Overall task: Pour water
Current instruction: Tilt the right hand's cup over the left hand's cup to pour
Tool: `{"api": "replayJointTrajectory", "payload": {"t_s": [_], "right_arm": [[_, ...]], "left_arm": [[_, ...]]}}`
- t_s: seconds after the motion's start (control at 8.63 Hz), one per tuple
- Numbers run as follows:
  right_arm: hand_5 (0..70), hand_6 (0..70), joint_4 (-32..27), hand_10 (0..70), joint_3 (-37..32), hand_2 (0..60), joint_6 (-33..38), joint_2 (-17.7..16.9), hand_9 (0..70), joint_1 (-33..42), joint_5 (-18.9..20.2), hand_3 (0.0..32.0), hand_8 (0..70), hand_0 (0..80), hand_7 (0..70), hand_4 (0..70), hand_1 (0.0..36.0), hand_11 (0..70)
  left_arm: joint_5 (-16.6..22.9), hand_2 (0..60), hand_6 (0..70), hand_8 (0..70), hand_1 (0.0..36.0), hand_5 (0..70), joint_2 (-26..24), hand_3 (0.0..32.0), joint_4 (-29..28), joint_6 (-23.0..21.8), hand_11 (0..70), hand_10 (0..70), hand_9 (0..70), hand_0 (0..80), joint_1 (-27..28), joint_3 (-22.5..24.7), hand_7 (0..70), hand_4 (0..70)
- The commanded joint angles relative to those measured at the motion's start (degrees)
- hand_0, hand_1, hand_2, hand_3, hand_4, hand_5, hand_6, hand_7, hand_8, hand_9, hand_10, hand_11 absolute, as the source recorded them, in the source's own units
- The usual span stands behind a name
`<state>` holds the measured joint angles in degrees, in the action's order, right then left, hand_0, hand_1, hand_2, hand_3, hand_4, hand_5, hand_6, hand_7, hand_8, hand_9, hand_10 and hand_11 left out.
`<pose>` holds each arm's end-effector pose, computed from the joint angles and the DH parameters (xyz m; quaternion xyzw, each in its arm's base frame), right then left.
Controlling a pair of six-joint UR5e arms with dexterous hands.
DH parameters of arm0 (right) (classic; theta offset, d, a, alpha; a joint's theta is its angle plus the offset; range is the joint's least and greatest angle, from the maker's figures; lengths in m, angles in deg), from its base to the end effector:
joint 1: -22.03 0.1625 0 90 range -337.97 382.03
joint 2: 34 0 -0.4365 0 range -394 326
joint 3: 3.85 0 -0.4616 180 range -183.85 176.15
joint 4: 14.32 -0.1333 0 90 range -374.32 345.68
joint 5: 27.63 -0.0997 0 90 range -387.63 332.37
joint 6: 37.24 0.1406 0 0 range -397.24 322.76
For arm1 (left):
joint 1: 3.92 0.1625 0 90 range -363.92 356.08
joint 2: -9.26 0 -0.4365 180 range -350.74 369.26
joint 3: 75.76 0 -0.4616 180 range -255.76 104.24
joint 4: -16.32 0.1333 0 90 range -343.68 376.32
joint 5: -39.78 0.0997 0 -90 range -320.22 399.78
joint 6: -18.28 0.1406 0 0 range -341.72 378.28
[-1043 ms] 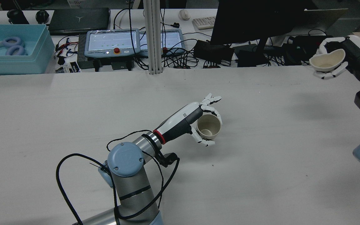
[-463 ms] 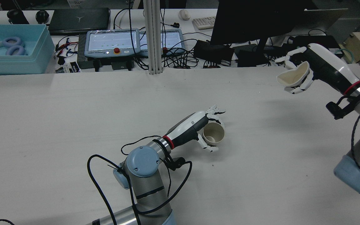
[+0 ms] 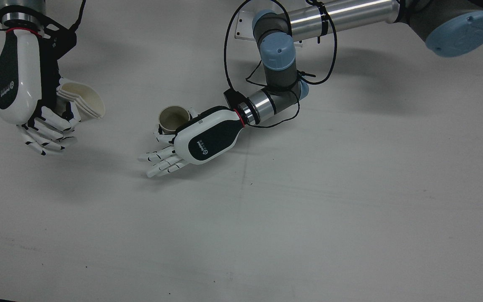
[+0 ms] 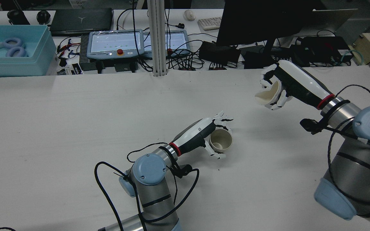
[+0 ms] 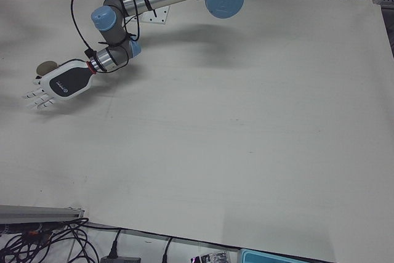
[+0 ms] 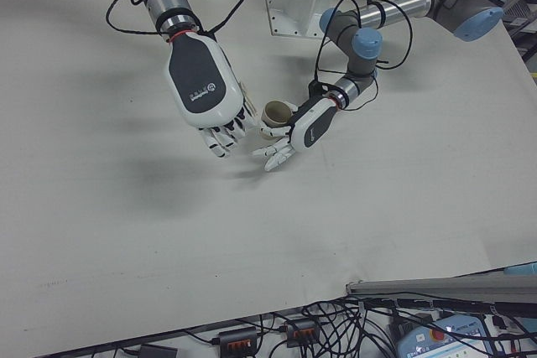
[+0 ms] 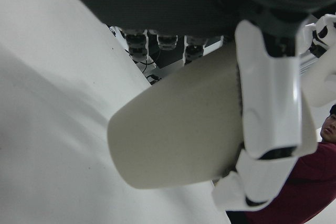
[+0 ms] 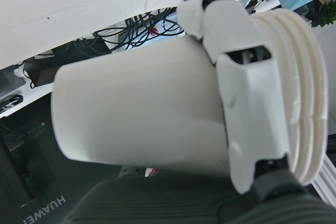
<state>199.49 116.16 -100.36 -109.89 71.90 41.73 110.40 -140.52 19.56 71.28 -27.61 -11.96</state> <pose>-0.2373 -0.5652 0.3390 0.2630 -0.7173 0.4992 0.4088 0.7762 -0.5371 0.1459 -0.0159 0.8591 -0.3737 0.3494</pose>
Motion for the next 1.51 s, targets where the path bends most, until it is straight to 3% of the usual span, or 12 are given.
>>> {"api": "replayJointTrajectory", "payload": {"t_s": [0.0,0.23,0.58,0.81,0.93,1.04,1.16,1.27,1.39], "right_arm": [[70.0,70.0,5.2,21.3,0.3,60.0,-6.7,3.4,47.7,-4.3,-2.6,0.0,43.5,80.0,65.0,70.0,36.0,34.0],[70.0,70.0,7.8,20.2,0.9,60.0,-9.6,3.7,46.1,-6.0,-3.8,0.0,42.0,80.0,63.7,70.0,36.0,32.6],[70.0,70.0,10.1,20.3,0.4,60.0,-16.0,4.1,45.2,-9.6,-8.6,0.0,40.7,80.0,62.6,70.0,36.0,32.6],[70.0,69.5,10.0,21.3,0.7,60.0,-15.8,3.4,44.5,-9.1,-10.2,0.0,39.4,80.0,60.4,70.0,36.0,34.3],[70.0,67.5,9.8,22.3,2.9,60.0,-11.6,1.6,44.2,-5.4,-9.5,0.0,39.2,80.0,57.9,70.0,36.0,35.8],[70.0,63.5,9.7,23.3,6.7,54.0,-1.8,-2.4,42.9,-4.0,-8.5,0.0,38.5,80.0,53.0,70.0,36.0,37.0],[64.0,58.8,9.7,25.8,8.8,45.0,3.5,-3.6,41.6,1.7,-5.2,0.0,37.0,80.0,46.4,59.2,33.5,39.9],[63.3,58.8,9.4,26.3,10.4,41.3,4.6,-4.1,42.5,7.4,0.4,0.0,37.0,80.0,47.0,59.4,31.9,40.4],[57.8,57.7,8.9,28.4,10.6,39.4,9.1,-5.8,45.1,13.1,3.3,0.0,38.6,79.5,47.1,53.4,30.6,43.1]], "left_arm": [[-1.2,60.0,14.3,3.6,36.0,70.0,-0.9,0.0,-0.9,0.1,11.0,6.0,4.0,63.9,0.0,-1.5,16.6,70.0],[-1.5,60.0,14.5,3.5,36.0,70.0,-1.3,0.0,-1.0,0.1,11.0,6.0,3.9,63.0,0.0,-1.6,16.7,70.0],[-1.9,60.0,14.5,3.5,36.0,70.0,-1.6,0.0,-1.0,0.1,10.6,5.8,3.7,62.8,0.0,-1.5,16.6,70.0],[-1.5,60.0,14.0,3.3,36.0,70.0,-1.5,0.0,-1.0,0.0,10.2,5.5,3.7,62.9,-0.2,-1.1,16.1,70.0],[-1.3,60.0,13.8,3.2,36.0,70.0,-1.4,0.0,-1.0,-0.2,10.2,5.5,3.6,62.6,-0.7,-0.7,16.1,70.0],[-1.2,60.0,13.3,3.1,36.0,70.0,-1.1,0.0,-0.8,-0.4,9.9,5.3,3.3,62.3,-1.1,0.5,15.5,70.0],[-0.1,60.0,11.9,2.7,36.0,70.0,-0.8,0.0,0.8,-0.6,9.5,5.1,2.9,62.1,-2.2,3.1,14.2,70.0],[1.6,60.0,11.3,2.5,36.0,70.0,-0.4,0.0,1.2,-0.9,9.4,5.0,2.9,62.3,-3.8,5.4,13.7,70.0],[2.6,60.0,10.7,2.4,36.0,70.0,3.9,0.0,1.5,-5.1,9.0,4.7,2.6,62.0,-5.5,7.0,13.1,70.0]]}}
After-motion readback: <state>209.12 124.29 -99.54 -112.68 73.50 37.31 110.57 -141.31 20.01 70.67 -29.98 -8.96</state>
